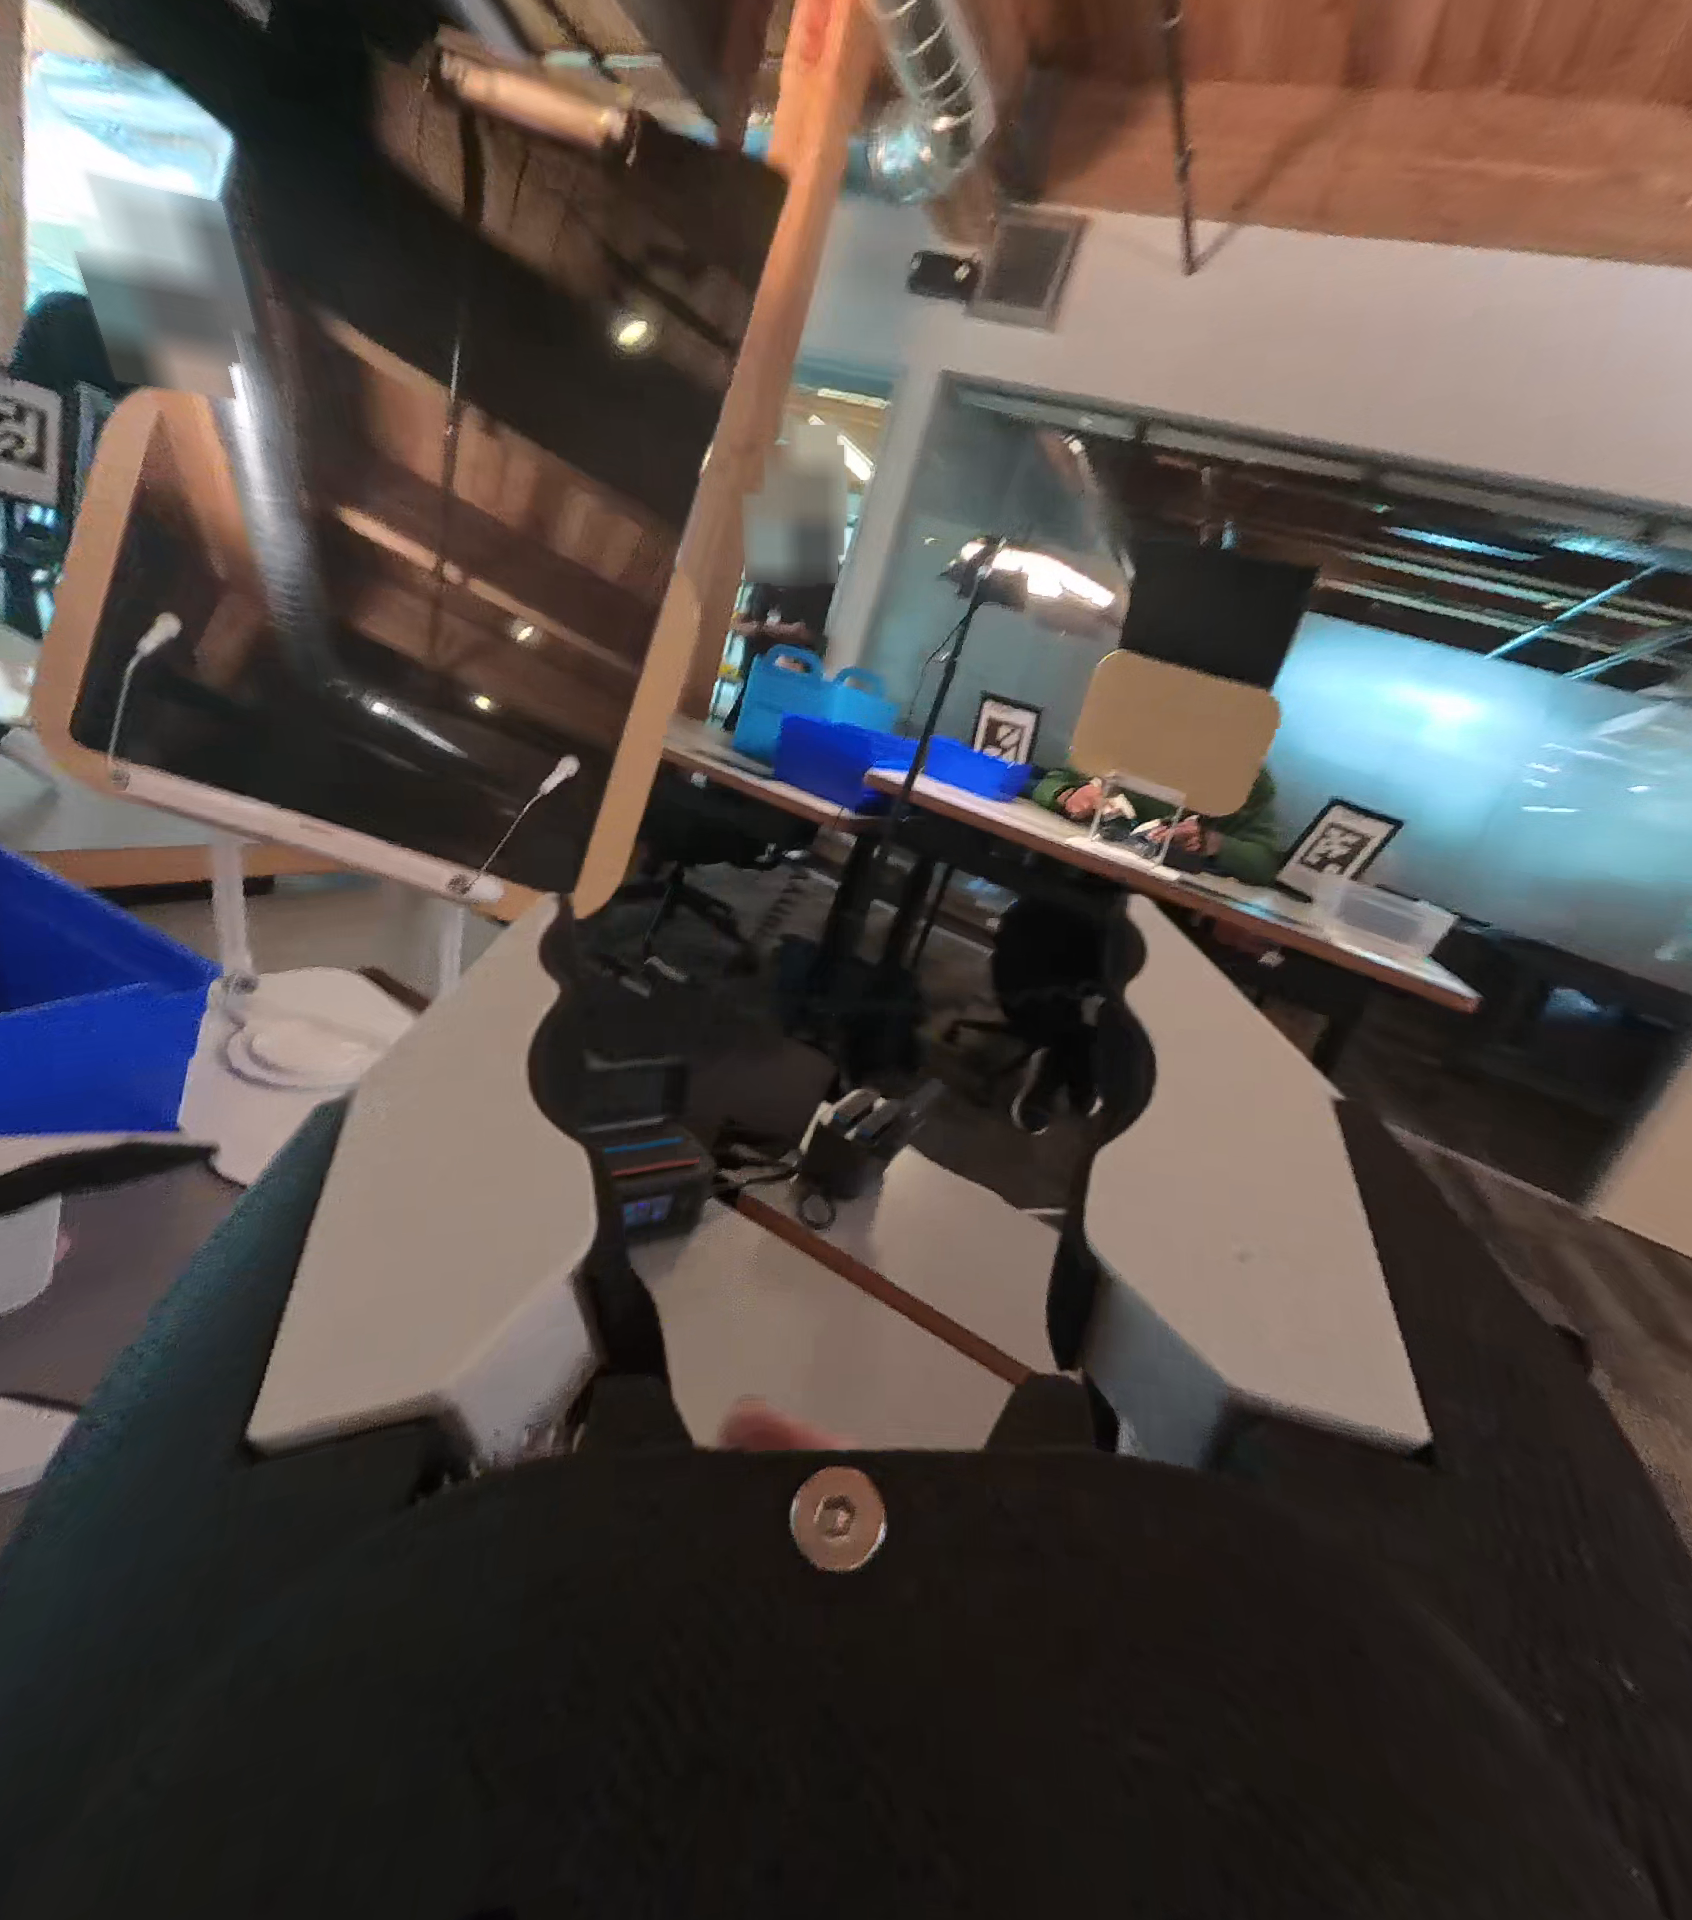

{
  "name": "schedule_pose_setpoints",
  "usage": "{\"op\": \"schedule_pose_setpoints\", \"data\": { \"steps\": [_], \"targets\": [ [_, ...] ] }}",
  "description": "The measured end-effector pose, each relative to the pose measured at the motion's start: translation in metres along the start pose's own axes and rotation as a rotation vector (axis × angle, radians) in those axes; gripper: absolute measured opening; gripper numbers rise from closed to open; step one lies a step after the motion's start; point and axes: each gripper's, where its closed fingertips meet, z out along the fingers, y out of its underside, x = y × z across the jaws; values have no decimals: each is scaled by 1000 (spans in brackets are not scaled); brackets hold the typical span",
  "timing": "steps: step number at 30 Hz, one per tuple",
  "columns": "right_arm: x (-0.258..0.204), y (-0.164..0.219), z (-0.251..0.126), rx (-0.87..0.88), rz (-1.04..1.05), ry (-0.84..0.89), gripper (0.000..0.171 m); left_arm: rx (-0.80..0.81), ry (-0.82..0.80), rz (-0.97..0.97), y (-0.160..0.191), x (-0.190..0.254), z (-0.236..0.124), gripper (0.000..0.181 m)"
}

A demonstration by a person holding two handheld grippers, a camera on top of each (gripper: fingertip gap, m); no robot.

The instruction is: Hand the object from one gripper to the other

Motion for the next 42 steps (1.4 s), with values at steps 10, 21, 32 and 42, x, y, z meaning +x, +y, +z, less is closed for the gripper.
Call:
{"op": "schedule_pose_setpoints", "data": {
  "steps": [10,21,32,42],
  "targets": [
    [-18,97,23,38,48,131,129,6,-124,33,1,-31,0,149],
    [-36,141,-9,69,-154,248,119,46,-129,19,1,-31,1,150],
    [-46,150,-6,37,-172,208,119,49,-111,6,0,-26,1,147],
    [-42,153,-6,32,-128,210,116,28,-117,5,4,-29,2,144]
  ]
}}
